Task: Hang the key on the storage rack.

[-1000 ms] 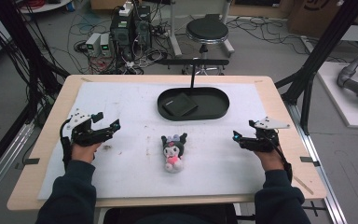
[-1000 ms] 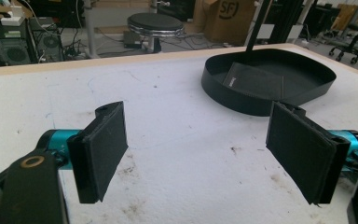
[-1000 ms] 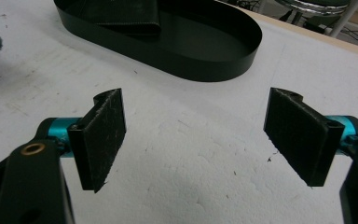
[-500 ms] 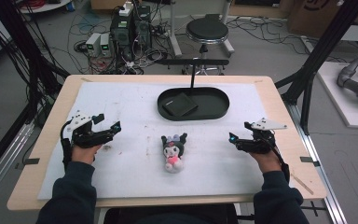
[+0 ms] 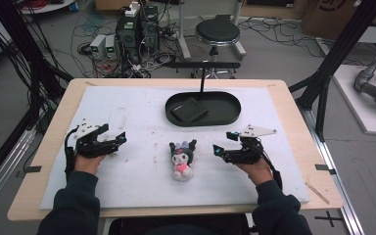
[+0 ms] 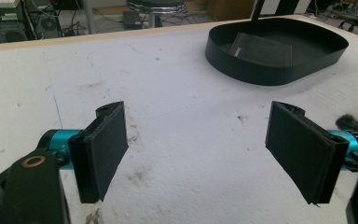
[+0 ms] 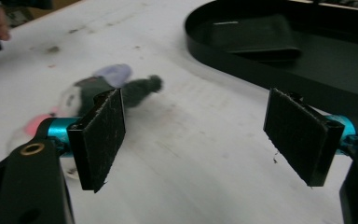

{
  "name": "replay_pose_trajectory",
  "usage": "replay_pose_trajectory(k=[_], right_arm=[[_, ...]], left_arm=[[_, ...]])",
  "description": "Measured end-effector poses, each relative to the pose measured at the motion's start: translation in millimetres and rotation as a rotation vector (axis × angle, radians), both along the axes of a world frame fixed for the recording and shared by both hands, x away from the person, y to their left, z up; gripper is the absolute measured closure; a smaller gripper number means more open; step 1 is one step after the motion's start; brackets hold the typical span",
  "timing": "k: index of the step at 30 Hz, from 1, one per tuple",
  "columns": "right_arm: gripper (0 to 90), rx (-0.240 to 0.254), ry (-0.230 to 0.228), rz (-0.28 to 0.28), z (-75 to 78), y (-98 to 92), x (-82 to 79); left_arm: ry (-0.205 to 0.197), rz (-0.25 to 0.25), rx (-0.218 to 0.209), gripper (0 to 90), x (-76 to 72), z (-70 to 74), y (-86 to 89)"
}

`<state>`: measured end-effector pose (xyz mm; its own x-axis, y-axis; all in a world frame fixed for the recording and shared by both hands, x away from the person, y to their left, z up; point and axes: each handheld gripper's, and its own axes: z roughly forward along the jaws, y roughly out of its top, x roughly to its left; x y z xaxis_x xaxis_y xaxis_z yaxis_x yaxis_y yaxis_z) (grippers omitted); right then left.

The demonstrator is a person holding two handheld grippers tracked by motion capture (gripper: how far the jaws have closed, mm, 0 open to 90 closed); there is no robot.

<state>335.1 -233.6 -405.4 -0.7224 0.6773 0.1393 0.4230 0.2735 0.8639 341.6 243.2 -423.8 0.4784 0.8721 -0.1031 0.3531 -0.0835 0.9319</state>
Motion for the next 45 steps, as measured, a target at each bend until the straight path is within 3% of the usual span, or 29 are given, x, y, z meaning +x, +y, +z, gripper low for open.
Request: replay_pose_trajectory(k=[4, 11, 15, 19, 27, 33, 36, 41, 45], right_arm=[[21.0, -0.021, 0.005, 0.055, -4.9, 25.8, -2.3], [21.0, -0.089, 0.057, 0.133, -19.4, 66.2, -6.6], [20.9, -0.052, 0.101, 0.136, -22.8, 76.7, -5.4], [19.8, -0.039, 0.116, 0.131, -25.4, 83.3, -3.1], [20.7, -0.005, 0.19, 0.211, -34.1, 105.2, 0.8], [26.9, -0.001, 0.211, 0.283, -36.3, 119.3, -1.7], [38.7, 0.0, 0.202, 0.318, -35.8, 123.9, -2.2], [55.9, -0.033, 0.21, 0.311, -29.8, 120.6, -1.2], [65.6, -0.048, 0.183, 0.307, -25.3, 115.8, -1.0]], left_arm=[[0.012, -0.003, 0.009, 21.1, 1.7, -2.0, -0.3], [0.01, -0.004, 0.011, 21.6, 0.9, -1.3, -0.5], [0.009, -0.003, 0.01, 21.6, 1.2, -1.7, -0.2], [0.018, -0.007, 0.011, 22.1, 2.3, -2.8, -0.9], [0.023, -0.006, 0.014, 22.5, 2.8, -3.0, -0.2], [0.022, -0.006, 0.016, 23.0, 2.7, -3.1, -0.4], [0.023, -0.004, 0.017, 23.1, 2.6, -3.0, -0.1], [0.024, -0.005, 0.017, 23.3, 2.8, -3.2, -0.4], [0.023, -0.001, 0.017, 23.4, 2.7, -3.1, -0.3]])
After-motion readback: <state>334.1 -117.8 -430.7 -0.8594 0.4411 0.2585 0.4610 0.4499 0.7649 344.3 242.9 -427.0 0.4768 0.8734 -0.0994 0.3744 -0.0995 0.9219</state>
